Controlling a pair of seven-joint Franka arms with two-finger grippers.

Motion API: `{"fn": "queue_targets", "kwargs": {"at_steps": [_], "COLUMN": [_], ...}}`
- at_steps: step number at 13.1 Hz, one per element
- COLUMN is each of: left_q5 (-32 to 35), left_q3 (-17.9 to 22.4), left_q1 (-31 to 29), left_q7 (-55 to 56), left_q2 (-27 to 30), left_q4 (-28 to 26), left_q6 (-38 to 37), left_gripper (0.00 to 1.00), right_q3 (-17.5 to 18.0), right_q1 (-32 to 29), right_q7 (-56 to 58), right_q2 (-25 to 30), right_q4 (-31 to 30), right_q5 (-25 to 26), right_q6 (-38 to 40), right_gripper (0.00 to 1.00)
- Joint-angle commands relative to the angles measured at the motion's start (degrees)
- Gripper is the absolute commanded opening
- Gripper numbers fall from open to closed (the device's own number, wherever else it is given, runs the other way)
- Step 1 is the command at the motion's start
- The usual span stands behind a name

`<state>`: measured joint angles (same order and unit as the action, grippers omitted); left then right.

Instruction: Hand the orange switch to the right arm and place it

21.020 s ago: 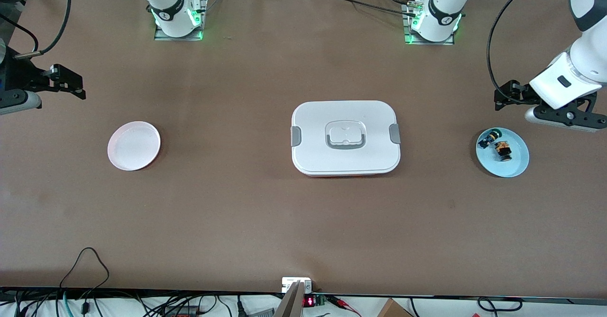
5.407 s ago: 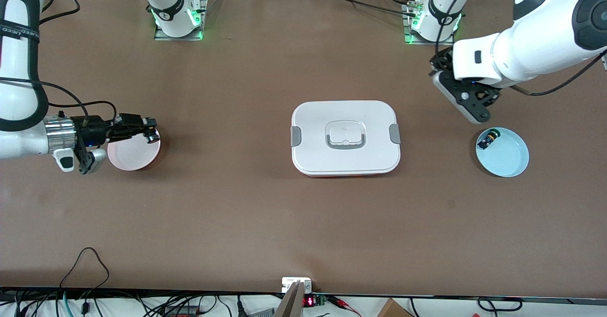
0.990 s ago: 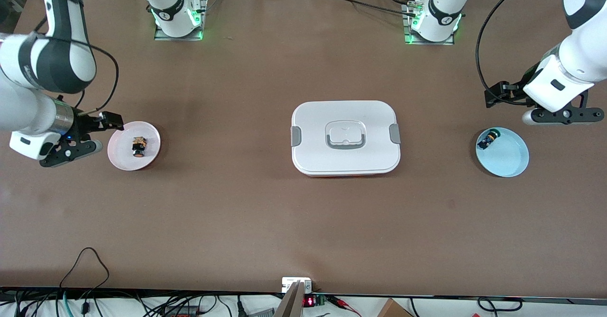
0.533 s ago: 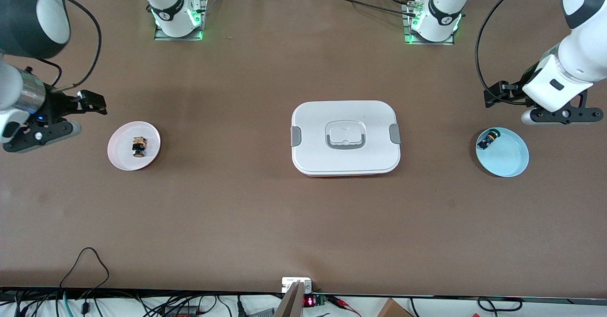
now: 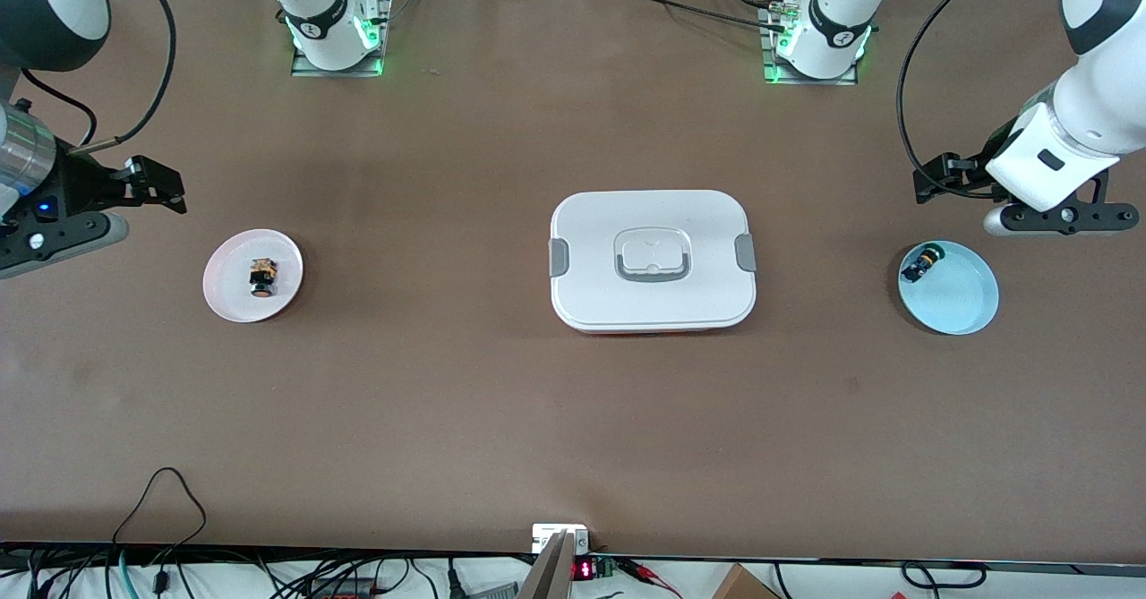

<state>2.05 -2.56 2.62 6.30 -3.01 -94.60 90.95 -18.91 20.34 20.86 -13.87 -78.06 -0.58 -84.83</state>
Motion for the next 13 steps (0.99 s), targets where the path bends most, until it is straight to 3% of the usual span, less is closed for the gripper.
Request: {"fn": "queue_targets", "kwargs": {"at_steps": [1, 5, 8, 11, 13], "left_q5": [-0.6, -0.6, -0.6, -0.6, -0.6], "left_q3": [-0.3, -0.3, -0.3, -0.3, -0.3], "left_q1": [-0.2, -0.2, -0.2, -0.2, -0.2], "left_q7": [0.4, 0.4, 0.4, 0.4, 0.4], "left_q2": [0.0, 0.0, 0.0, 0.0, 0.0], "left_q4": [0.7, 0.6, 0.6, 0.6, 0.6], "left_q6": [-0.2, -0.2, -0.2, -0.2, -0.3], "left_gripper": [1.0, 1.0, 1.0, 1.0, 1.0], "right_q3": [-0.1, -0.1, 1.3, 16.6, 23.6], "right_q1": [0.2, 0.1, -1.5, -15.8, -22.7], "right_q7": [-0.6, -0.6, -0.5, -0.4, -0.5], "right_q2": [0.0, 1.6, 5.9, 15.0, 17.6], "right_q4": [1.3, 0.1, -6.1, -19.7, -23.3], "right_q5": [0.7, 0.5, 0.5, 0.9, 1.0], "right_q6": [2.2, 5.7, 3.0, -6.3, -8.2], "right_gripper": [1.0, 1.0, 1.0, 1.0, 1.0]}}
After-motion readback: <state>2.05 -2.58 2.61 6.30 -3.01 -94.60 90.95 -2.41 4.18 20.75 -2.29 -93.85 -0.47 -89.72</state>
